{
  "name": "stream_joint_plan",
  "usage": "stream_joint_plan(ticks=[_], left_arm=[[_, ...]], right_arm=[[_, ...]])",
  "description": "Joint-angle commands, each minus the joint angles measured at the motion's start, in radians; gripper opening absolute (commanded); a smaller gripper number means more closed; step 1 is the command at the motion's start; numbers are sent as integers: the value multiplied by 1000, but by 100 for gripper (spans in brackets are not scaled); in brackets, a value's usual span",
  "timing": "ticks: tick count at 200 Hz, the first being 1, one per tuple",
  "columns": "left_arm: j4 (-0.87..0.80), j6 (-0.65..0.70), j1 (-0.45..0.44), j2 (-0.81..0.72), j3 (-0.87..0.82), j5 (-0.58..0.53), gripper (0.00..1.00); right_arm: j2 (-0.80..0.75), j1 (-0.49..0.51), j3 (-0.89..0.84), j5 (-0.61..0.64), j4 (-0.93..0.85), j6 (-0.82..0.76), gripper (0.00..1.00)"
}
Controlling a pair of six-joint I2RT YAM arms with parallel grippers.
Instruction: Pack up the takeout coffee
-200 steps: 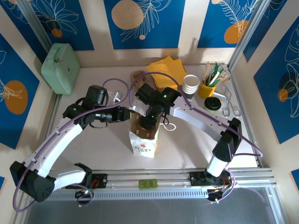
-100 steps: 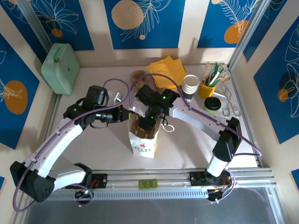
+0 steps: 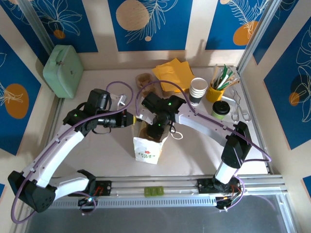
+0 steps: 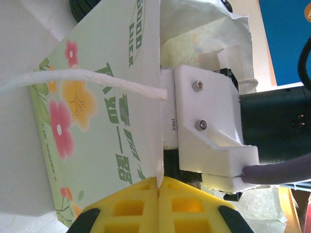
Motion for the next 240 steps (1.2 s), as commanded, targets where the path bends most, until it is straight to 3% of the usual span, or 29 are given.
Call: stream_joint_plan(ticks=[1,123,161,202,240], left_arm=[[15,15,-8,-22,43,19,0],[4,20,-8,-25,37,6,0],[5,20,-8,-26,37,5,0],[4,18,-8,-28,38,7,0],[4,16,-9,-28,40,9,0]], right_arm=[[2,-4,-16,-19,-16,-18,41],[55,-4,-20,-46,22,-32,45],[46,-3,-16,-48,22,-31,52],[9,2,-11,-60,30,-28,74],[-23,8,5,-75,38,-17,78]])
